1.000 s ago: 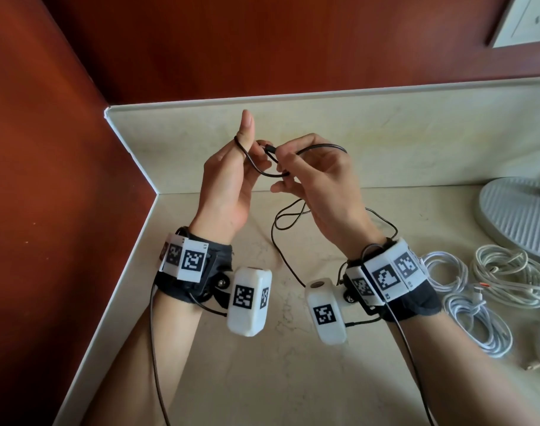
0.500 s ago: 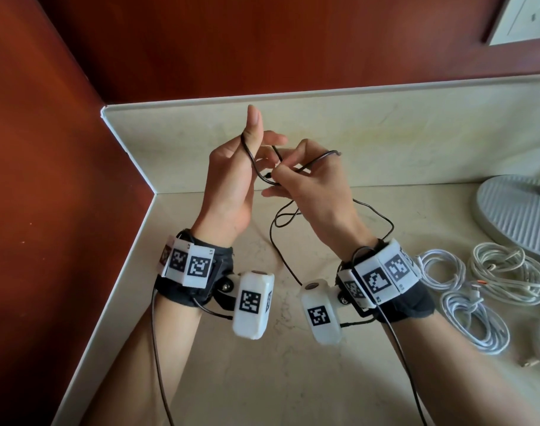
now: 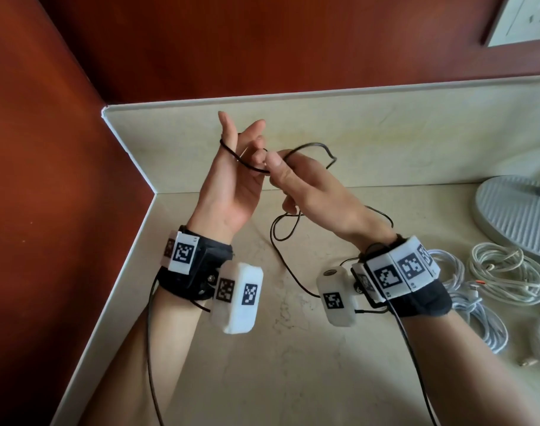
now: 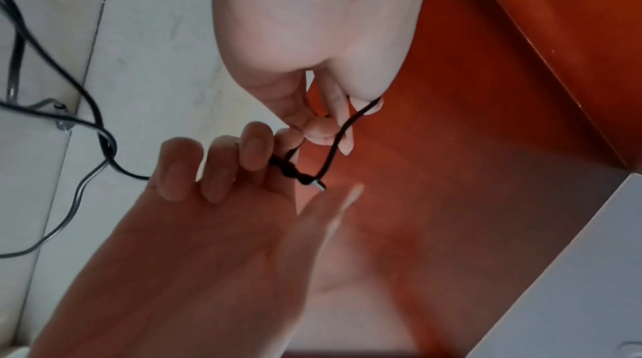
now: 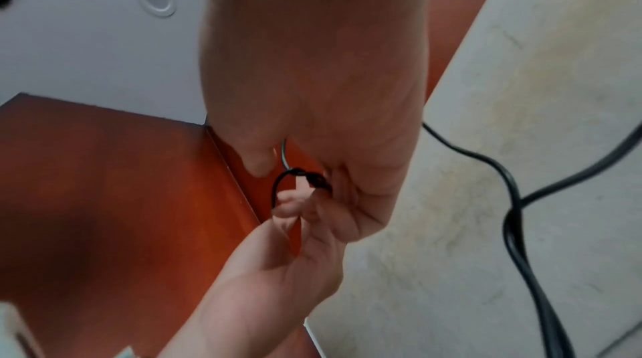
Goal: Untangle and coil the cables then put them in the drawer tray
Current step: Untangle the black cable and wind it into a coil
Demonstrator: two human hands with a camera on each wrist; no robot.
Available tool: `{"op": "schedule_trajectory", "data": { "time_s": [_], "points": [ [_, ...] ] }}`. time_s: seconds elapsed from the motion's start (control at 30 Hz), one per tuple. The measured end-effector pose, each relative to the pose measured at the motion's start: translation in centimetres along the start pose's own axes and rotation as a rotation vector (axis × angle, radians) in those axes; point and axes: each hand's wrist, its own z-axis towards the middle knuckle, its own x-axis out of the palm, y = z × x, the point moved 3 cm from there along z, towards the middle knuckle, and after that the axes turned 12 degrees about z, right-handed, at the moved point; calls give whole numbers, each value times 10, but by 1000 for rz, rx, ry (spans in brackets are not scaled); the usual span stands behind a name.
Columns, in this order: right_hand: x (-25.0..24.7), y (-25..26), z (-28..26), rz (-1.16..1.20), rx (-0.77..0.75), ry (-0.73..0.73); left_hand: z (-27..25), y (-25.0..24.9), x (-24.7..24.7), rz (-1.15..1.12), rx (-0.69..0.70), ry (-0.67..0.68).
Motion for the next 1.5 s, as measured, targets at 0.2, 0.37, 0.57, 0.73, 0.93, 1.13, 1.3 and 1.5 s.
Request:
{"op": "schedule_trajectory", "data": {
  "time_s": [0.2,0.37,0.57,0.73,0.93,1.13,1.3,1.5],
  "points": [
    [-9,-9,2,20,-60,30,8,-3,-16,-61,-4,-48],
    [-15,-7,2,-99,-32,-7,15,-5,-30,-105,10,-95],
    [-19,3,-2,-59,-21,-60,18,-5,-35,-92,65,-128],
    [-21,-3,1,-139,-73,-121,13,4,-19,-18,27,-55],
    [-27,-16,7,-175,-136,-66,4,7,-1,21,-36,122],
    [-30,-17,7,90,-175,-11,4,3,-1,-40,-53,198],
    [-31,-13,7,127,-175,-39,9,3,-9,-39,-55,171],
    [-38,-13,8,16,-188,-128,7,4,-11,217,-62,156]
  ]
}}
